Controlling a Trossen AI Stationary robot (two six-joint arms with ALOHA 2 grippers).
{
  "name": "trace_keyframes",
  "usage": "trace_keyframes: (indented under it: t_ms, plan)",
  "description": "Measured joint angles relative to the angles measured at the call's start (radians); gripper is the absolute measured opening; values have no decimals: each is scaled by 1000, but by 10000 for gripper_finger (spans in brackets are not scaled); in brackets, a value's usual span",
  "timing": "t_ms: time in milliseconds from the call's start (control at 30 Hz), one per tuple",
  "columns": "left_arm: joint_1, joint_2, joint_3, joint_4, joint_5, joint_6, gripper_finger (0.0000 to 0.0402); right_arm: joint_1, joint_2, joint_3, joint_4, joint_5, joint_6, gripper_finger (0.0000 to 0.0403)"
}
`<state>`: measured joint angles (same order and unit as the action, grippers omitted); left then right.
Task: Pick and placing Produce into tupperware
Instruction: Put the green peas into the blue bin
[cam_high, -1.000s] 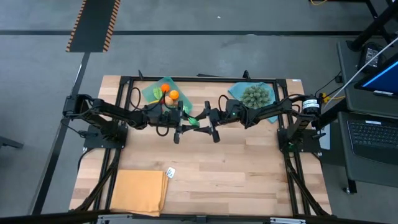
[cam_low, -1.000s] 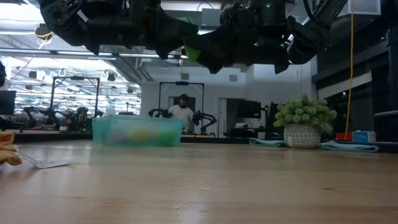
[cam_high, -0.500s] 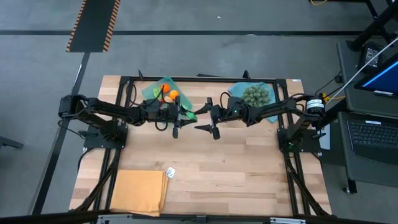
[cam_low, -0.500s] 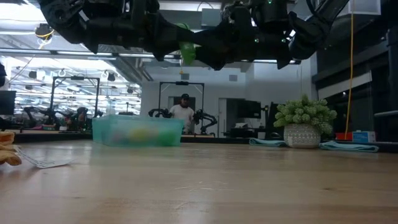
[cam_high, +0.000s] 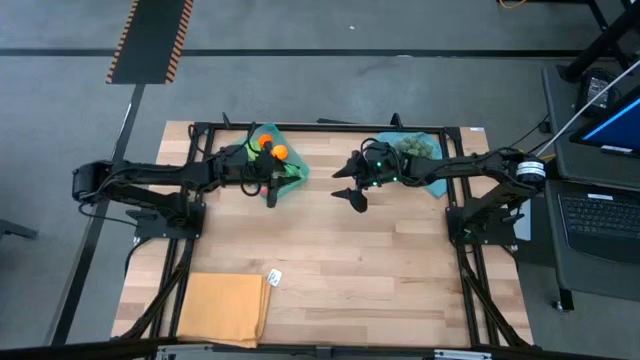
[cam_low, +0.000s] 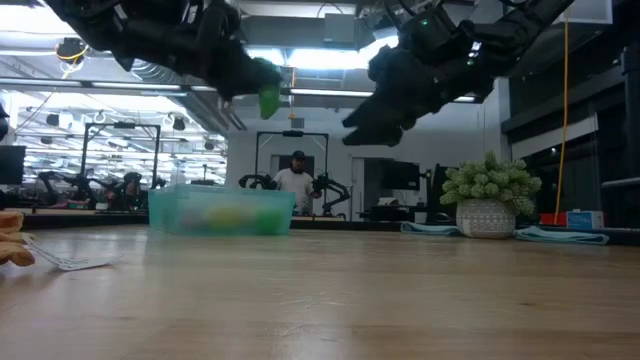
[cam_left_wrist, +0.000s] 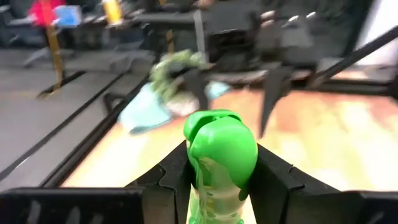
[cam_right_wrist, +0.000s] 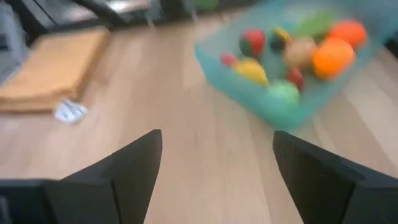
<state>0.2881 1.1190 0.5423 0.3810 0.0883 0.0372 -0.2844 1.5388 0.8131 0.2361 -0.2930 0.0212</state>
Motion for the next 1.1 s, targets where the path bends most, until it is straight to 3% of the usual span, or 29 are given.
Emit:
trace_keyframes:
  t_ms: [333,500,767,1100]
  plan:
    - [79,-44,0,-169,-53,-38,116,0,-97,0,-270,221,1,307]
    - [99,-43,29,-318,-96,-86,116,1,-101,0,-343,222,32,307]
    - [103,-39,234,-707,-256,-87,116,4,-101,0,-360,222,23,307]
    - [111,-40,353,-945,-266,-87,115,4,-101,0,-361,222,-3,307]
